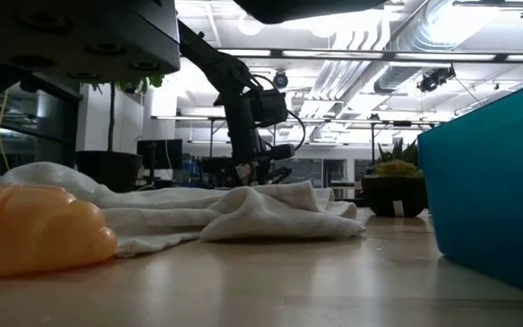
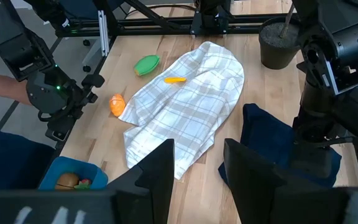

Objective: Pick and placing Produce into tupperware
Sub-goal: Put the cherry into the bin

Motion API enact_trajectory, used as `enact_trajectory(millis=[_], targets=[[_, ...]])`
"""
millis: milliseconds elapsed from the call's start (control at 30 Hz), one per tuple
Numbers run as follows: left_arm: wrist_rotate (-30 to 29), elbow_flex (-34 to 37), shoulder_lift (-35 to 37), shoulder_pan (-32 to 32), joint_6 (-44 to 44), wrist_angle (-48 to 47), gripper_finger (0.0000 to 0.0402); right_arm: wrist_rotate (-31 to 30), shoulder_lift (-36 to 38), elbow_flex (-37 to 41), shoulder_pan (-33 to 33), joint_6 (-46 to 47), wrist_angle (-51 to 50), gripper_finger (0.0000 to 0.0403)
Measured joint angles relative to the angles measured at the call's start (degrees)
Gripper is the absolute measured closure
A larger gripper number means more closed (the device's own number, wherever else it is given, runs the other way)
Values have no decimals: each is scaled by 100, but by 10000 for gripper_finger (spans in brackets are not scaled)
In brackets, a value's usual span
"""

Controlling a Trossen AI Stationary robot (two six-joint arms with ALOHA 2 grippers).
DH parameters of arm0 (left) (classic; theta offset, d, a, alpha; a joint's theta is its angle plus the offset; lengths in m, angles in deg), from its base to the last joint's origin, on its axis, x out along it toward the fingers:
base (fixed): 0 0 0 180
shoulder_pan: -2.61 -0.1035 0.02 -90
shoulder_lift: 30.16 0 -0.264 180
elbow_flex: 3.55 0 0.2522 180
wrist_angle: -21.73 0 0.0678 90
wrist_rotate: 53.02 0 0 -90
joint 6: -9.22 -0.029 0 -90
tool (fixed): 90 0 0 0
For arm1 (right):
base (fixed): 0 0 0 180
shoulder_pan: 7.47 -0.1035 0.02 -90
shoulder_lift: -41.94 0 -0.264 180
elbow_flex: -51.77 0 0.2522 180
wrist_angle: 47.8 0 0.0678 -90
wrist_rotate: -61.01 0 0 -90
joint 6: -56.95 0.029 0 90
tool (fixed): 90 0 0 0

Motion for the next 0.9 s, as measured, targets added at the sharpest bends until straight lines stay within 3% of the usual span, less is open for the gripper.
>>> enact_trajectory(millis=[467, 900], targets=[[111, 0, 0, 0, -9, 99, 340, 0, 0, 0, 0, -2, 0, 274], [240, 0, 0, 0, -111, 93, 346, -1, 0, 0, 1, 0, -1, 274]])
